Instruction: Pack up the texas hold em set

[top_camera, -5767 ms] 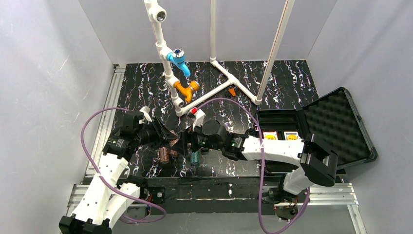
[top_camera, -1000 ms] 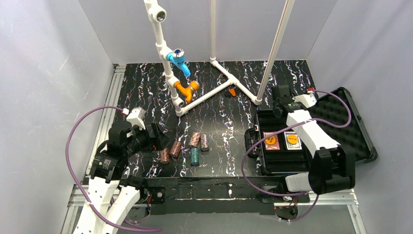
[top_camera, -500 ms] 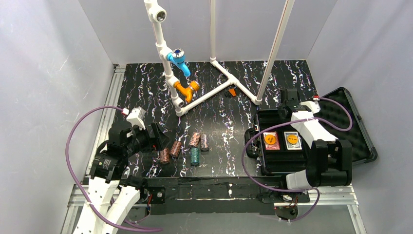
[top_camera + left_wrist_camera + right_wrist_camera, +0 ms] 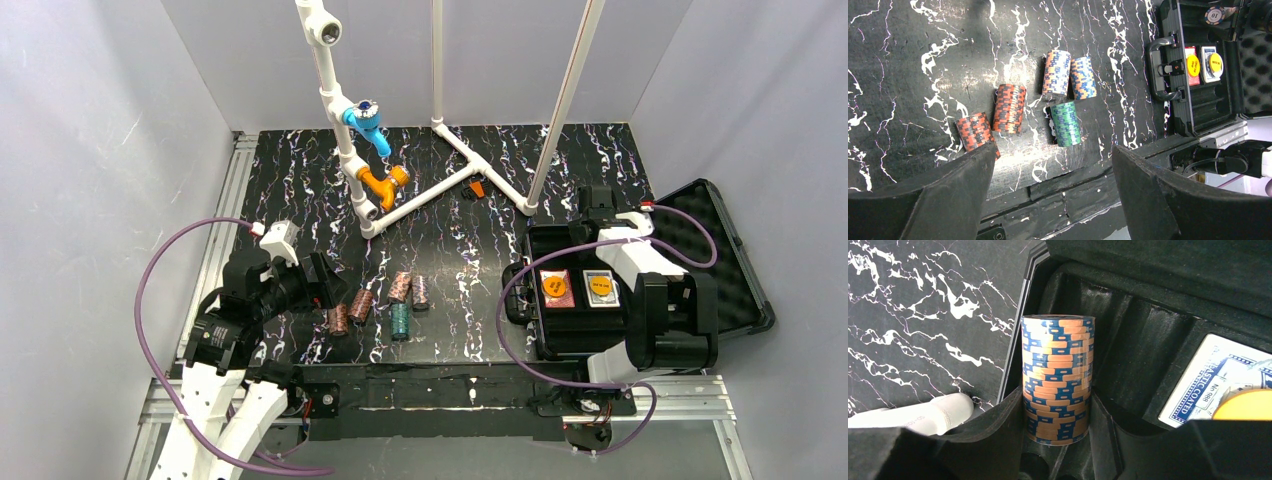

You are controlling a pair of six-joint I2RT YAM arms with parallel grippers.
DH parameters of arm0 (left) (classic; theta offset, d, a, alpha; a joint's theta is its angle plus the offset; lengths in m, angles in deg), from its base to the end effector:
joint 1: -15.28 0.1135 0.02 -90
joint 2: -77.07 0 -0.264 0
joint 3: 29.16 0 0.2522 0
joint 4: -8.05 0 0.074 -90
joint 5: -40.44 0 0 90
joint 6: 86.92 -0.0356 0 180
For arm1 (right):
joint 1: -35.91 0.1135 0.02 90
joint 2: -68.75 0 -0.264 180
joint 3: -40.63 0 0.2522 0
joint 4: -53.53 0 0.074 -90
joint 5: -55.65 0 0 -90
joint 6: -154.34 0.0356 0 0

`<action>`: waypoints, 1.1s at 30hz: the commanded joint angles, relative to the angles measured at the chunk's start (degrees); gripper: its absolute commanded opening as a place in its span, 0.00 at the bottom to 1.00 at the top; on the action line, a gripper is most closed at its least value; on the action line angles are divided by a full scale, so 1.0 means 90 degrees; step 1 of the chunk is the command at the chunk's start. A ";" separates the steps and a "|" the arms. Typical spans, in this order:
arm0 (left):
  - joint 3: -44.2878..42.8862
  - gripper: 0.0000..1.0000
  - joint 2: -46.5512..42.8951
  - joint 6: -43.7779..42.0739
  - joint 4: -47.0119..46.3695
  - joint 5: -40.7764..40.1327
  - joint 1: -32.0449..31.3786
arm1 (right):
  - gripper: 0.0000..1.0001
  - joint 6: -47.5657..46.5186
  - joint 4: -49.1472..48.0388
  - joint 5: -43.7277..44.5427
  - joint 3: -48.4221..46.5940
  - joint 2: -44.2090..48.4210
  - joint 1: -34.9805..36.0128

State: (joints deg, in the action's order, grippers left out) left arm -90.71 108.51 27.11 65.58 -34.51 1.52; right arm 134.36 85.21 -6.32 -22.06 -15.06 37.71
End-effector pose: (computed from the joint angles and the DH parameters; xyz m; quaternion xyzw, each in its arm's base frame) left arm 0.1038 -0.0349 0.3278 -0.0081 0.8499 -0.2726 0.4509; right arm 0.2909 -0.0076 0.2011 0.5796 0.7180 -0.0044 0.3853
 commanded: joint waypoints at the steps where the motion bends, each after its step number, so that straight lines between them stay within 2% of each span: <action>1: -0.0012 0.84 0.0042 -0.0080 0.0020 0.0044 0.0025 | 0.01 0.0011 -0.0640 -0.0008 -0.0006 0.0017 -0.0082; 10: -0.0017 0.84 0.0062 -0.0082 0.0010 0.0061 0.0073 | 0.01 -0.0034 -0.0996 -0.0331 0.0239 -0.0060 -0.0132; 21: -0.0017 0.84 0.0051 -0.0082 0.0010 0.0085 0.0090 | 0.01 0.0042 -0.0792 -0.0319 0.0212 -0.0098 -0.0351; 26: -0.0012 0.84 0.0037 -0.0082 0.0010 0.0086 0.0103 | 0.09 0.0050 -0.0741 -0.0168 0.0202 -0.0016 -0.0435; 33: -0.0012 0.84 0.0042 -0.0083 0.0001 0.0105 0.0112 | 0.11 -0.0007 -0.0860 -0.0295 0.0202 -0.0089 -0.0579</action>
State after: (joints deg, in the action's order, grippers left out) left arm -90.71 108.79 27.11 65.58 -34.38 2.09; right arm 134.65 79.06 -10.52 -19.50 -16.09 33.43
